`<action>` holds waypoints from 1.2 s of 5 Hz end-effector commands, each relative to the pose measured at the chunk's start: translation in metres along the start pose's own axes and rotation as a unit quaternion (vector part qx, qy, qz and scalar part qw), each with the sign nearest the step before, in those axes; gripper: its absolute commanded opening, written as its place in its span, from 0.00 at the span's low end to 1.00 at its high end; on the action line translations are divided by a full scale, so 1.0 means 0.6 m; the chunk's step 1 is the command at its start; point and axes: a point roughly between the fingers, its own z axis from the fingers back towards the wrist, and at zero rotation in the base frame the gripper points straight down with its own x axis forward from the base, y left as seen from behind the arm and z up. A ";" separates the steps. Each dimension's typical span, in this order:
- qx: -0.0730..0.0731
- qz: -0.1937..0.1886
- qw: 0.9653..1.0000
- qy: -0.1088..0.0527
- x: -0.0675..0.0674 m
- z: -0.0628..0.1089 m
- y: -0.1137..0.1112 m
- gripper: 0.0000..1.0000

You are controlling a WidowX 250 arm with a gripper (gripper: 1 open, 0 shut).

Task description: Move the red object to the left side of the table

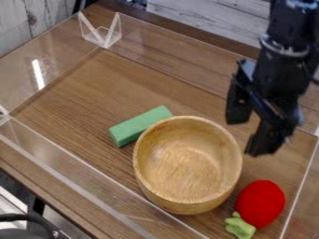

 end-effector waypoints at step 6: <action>0.031 -0.117 0.992 -0.034 0.024 -0.068 -0.040 1.00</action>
